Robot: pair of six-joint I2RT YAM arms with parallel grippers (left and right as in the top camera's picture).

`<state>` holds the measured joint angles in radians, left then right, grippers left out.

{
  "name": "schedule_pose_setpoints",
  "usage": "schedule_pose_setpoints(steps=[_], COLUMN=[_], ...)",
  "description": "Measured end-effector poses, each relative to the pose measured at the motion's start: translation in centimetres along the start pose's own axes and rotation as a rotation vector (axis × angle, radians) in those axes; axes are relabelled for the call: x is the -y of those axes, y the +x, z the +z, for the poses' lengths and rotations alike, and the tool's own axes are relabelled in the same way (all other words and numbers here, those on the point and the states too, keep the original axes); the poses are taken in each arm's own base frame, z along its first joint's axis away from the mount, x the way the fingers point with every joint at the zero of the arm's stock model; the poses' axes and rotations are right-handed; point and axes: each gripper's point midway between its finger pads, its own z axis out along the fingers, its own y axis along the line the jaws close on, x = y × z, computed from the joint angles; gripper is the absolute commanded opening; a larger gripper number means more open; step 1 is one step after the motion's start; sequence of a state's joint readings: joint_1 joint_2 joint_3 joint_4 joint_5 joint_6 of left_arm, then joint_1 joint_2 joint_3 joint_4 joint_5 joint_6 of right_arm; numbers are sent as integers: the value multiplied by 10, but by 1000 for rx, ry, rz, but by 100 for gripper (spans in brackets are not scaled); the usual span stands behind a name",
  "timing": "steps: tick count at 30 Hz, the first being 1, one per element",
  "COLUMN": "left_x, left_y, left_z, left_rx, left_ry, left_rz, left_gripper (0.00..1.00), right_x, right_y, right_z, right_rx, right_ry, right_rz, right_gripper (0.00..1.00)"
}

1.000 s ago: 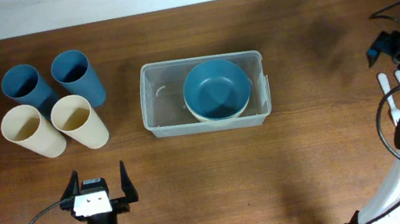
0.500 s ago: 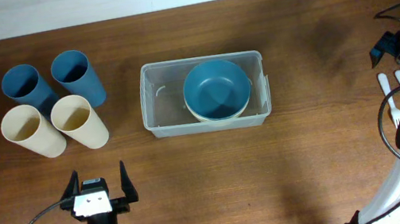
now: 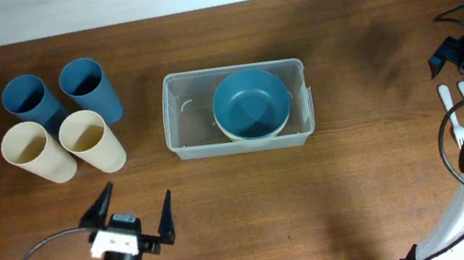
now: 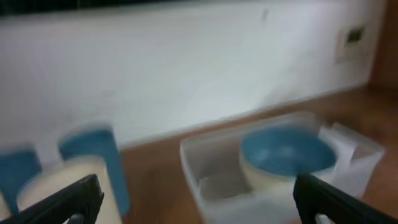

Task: Pack container
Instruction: 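Move the left gripper forward to the front-right cream cup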

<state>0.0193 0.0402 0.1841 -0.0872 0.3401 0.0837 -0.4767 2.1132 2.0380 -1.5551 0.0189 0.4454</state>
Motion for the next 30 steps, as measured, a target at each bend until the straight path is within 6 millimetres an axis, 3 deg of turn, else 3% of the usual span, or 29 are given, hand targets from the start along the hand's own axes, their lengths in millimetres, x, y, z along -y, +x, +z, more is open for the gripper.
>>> schedule_pose_setpoints(steps=[4,7,12,15,18,21,30], left_x=[-1,-2,-3,-5,-15,-26,-40], left_y=[-74,-111,-158,-174,-176,-159,-62], left_z=[-15,-23,-21,-18,-10,9,86], left_rx=[-35,-128,-168,-169,-257,-447,-919], left_ry=[1,9,32,39,7,-9,64], left_rz=[14,-4,-6,1,-35,-103,-299], left_gripper=[100,100,100,100,100,100,100], right_x=[0,0,0,0,0,0,0], right_y=[0,0,0,0,0,0,1], right_z=[0,0,1,1,1,1,1], right_rx=[1,-1,-2,-1,-1,-2,-3], right_ry=[0,0,1,1,1,1,1], right_rz=[0,0,0,0,0,0,0], right_gripper=[99,99,99,99,99,99,99])
